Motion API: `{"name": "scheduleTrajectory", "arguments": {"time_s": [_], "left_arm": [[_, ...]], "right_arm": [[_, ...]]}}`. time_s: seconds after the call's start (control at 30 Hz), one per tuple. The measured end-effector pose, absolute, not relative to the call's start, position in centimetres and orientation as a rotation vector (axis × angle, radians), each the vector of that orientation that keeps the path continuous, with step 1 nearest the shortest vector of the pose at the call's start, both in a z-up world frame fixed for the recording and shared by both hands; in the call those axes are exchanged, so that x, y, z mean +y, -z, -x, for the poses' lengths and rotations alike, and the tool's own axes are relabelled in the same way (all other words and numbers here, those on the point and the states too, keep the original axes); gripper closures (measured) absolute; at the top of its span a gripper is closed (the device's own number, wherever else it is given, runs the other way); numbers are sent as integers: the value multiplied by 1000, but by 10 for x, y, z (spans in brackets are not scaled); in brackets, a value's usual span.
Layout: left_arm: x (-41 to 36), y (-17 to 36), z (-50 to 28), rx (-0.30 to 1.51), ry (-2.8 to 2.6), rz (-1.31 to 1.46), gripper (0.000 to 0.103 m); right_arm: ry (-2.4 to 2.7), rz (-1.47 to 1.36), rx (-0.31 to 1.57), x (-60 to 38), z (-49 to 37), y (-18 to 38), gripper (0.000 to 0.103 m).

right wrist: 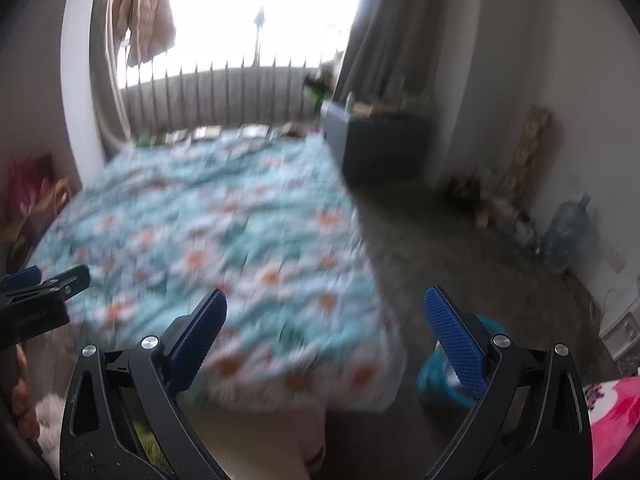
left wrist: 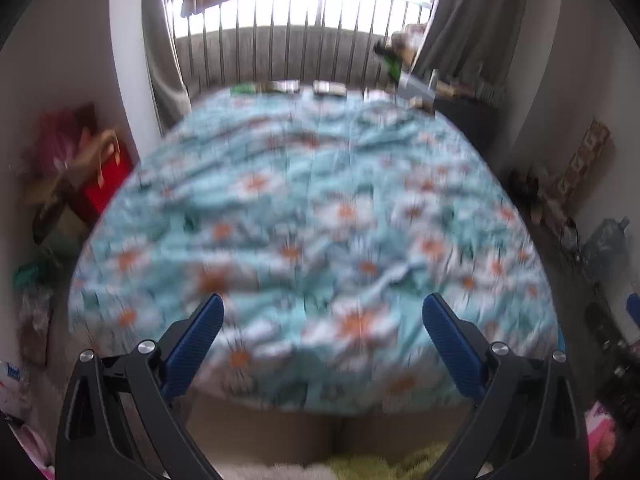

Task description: Collect trash

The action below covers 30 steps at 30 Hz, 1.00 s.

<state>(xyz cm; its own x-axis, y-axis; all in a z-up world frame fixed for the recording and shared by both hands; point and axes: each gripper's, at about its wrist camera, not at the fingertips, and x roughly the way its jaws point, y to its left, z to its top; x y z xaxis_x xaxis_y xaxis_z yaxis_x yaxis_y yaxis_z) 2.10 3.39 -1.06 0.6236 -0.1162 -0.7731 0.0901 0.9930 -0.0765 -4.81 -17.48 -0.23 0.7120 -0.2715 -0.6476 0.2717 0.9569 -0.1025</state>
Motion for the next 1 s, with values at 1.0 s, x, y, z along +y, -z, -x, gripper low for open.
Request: {"name": "scheduleTrajectory", "arguments": {"time_s": [1.0], "left_arm": [[-19,21,-1,983,189,-161,5]], "right_arm": [[391,-100,875,-209,75,42,8]]}}
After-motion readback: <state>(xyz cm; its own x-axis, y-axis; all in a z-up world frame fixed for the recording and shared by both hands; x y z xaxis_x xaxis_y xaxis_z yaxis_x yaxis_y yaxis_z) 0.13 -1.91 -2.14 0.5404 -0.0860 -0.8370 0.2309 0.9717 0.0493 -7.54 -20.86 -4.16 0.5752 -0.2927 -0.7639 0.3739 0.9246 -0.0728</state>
